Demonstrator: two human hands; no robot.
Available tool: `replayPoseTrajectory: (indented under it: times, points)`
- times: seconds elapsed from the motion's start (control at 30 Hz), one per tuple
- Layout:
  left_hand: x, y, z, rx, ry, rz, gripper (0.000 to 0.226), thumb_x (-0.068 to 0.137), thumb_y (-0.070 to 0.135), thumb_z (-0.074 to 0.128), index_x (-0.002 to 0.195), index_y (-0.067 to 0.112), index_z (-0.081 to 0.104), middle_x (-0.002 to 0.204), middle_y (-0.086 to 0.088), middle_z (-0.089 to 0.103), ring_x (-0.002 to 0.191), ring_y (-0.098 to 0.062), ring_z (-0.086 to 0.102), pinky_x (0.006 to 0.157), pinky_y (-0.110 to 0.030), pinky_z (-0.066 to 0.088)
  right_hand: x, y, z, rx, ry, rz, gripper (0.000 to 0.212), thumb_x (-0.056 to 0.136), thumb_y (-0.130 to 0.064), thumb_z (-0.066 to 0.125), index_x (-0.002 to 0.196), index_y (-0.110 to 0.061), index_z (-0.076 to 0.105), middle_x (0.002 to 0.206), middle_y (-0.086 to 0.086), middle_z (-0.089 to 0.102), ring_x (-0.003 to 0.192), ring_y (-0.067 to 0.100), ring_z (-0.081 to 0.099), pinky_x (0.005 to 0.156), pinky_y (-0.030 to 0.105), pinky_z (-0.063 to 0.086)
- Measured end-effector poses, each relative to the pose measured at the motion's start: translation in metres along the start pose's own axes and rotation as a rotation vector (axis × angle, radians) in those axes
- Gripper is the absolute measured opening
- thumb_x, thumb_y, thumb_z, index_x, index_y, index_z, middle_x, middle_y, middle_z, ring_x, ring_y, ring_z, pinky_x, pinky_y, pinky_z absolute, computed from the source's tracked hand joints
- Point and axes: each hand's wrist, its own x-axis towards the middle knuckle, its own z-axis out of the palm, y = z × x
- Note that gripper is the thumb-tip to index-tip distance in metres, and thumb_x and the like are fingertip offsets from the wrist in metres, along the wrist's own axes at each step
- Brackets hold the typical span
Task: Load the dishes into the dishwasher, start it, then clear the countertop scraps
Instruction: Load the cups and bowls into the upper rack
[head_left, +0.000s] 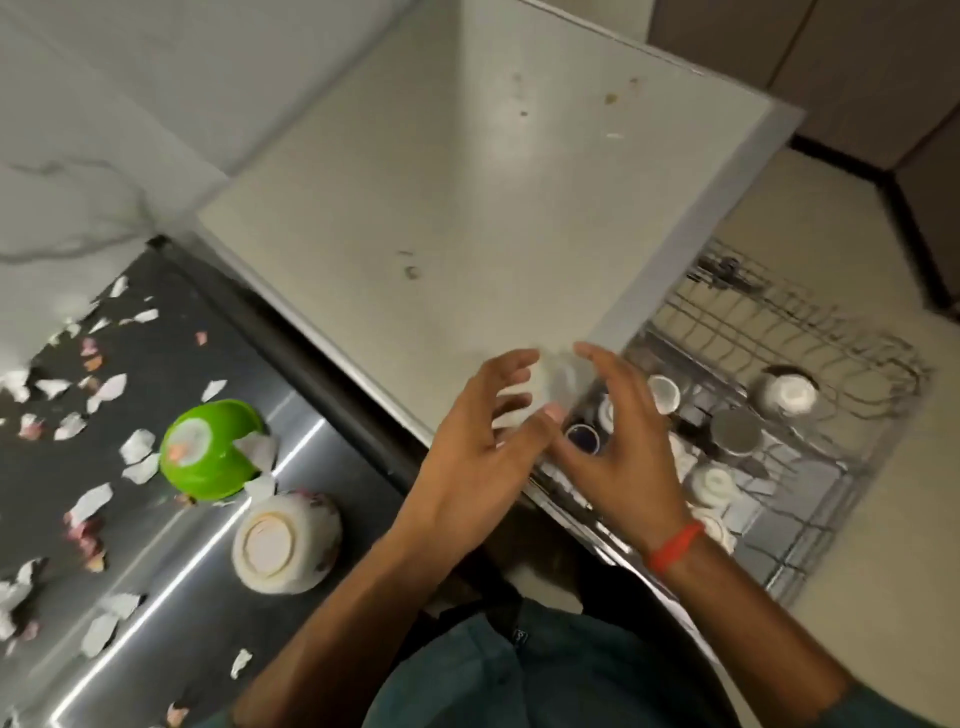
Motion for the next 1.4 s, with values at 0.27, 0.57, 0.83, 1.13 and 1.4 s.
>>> replayPoseTrajectory:
  times: [0.27,0.57,0.83,1.13,1.4]
  points:
    - [-0.079,-0.065,-0.097,-0.127,0.289,-0.056,0.037,0.093,0.031,0.065,0.13,0.036,0.062,0.125,0.01,0.068,0.121,-0.003,0.063,0.097,-0.025,0.055,-0.019,-0.051,0.112,-0.1,-0.466,-0.135,0.071,0.076,-0.054,0.073,0.14,-0.032,0.05,0.139,-0.012,0.049,0.132,0.005,0.044,0.108,0.031,0.042]
    - [-0.123,-0.118,-0.153,-0.161,0.589,-0.092,0.038,0.092,0.034,0.063,0.13,0.031,0.063,0.127,0.01,0.067,0.121,-0.013,0.063,0.102,-0.043,0.053,-0.029,-0.084,0.194,-0.498,-0.792,-0.308,0.109,0.059,-0.063,0.084,0.152,-0.035,0.034,0.156,-0.005,0.031,0.145,0.016,0.027,0.119,0.039,0.027]
    - [-0.136,-0.139,-0.172,-0.25,0.571,-0.155,0.046,0.089,0.043,0.065,0.134,0.032,0.06,0.127,0.011,0.067,0.119,-0.006,0.064,0.102,-0.041,0.054,-0.036,-0.095,0.211,-0.645,-0.822,-0.451,0.108,0.058,-0.056,0.085,0.15,-0.035,0.033,0.154,-0.013,0.033,0.145,0.013,0.023,0.118,0.037,0.021]
    - [-0.139,-0.139,-0.182,-0.243,0.589,-0.156,0.037,0.099,0.025,0.066,0.132,0.036,0.057,0.127,0.015,0.063,0.116,0.004,0.061,0.096,-0.023,0.05,-0.041,-0.105,0.208,-0.49,-0.687,-0.44,0.096,0.054,-0.061,0.082,0.139,-0.041,0.042,0.136,-0.024,0.048,0.128,0.002,0.045,0.105,0.031,0.03]
    - [-0.114,-0.113,-0.172,-0.442,0.442,-0.17,0.069,0.078,0.028,0.088,0.138,0.023,0.053,0.121,-0.003,0.072,0.106,-0.012,0.072,0.084,-0.03,0.06,-0.031,-0.12,0.177,-0.366,-0.533,-0.415,0.098,0.054,-0.059,0.085,0.14,-0.038,0.044,0.135,-0.022,0.053,0.127,0.002,0.05,0.107,0.034,0.037]
